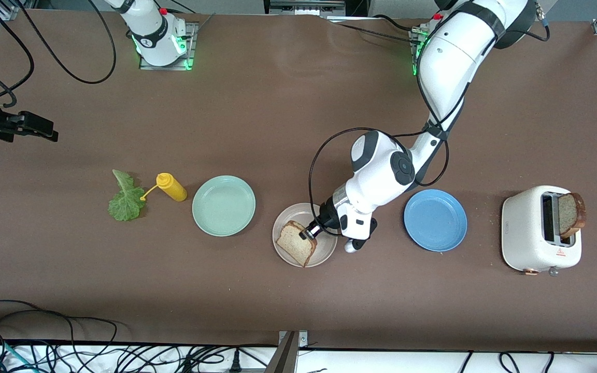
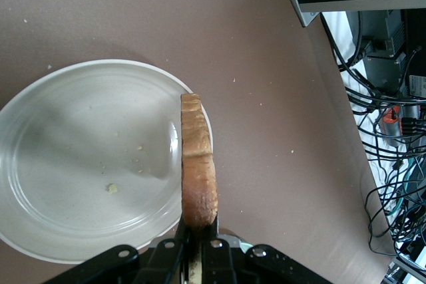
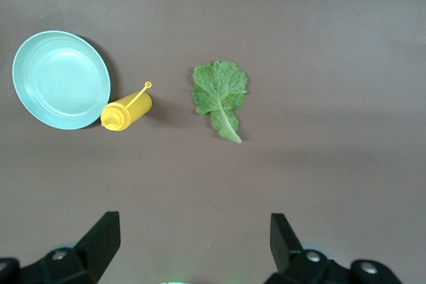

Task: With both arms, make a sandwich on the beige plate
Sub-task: 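Carry the toast slice over the beige plate with the left gripper, then lay the toast on the beige plate while the right gripper reaches the lettuce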

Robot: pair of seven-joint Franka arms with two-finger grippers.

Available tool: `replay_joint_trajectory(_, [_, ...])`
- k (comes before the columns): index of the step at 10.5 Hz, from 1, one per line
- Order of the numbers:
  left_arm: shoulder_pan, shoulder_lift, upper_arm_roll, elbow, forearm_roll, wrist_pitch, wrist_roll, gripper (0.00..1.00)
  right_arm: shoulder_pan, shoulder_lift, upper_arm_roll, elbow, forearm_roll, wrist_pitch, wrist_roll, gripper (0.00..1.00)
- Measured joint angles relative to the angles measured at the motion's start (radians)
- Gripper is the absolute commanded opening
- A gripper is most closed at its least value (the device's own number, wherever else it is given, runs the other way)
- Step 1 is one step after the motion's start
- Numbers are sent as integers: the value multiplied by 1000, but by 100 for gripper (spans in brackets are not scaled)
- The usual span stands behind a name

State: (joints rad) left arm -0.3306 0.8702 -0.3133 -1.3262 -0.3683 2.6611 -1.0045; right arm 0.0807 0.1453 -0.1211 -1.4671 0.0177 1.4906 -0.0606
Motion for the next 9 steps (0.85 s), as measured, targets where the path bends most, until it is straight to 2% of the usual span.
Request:
replay_joint_trajectory(1, [-1, 0, -1, -2, 0, 0, -6, 18, 0, 0, 0, 0, 0, 0, 0, 100])
replay_joint_trajectory(2, [-3, 0, -1, -3, 0, -1, -10, 51, 0, 0, 0, 0, 0, 0, 0, 100])
replay_joint_trajectory(4, [-7, 0, -1, -3, 0, -1, -11, 80, 0, 0, 0, 0, 0, 0, 0, 100])
replay_joint_trajectory(5, [-7, 0, -1, -3, 0, -1, -12, 100, 0, 0, 0, 0, 0, 0, 0, 100])
replay_joint_trajectory(9, [-2, 0, 2, -3, 0, -61, -12, 100, 0, 0, 0, 0, 4, 3, 0, 100])
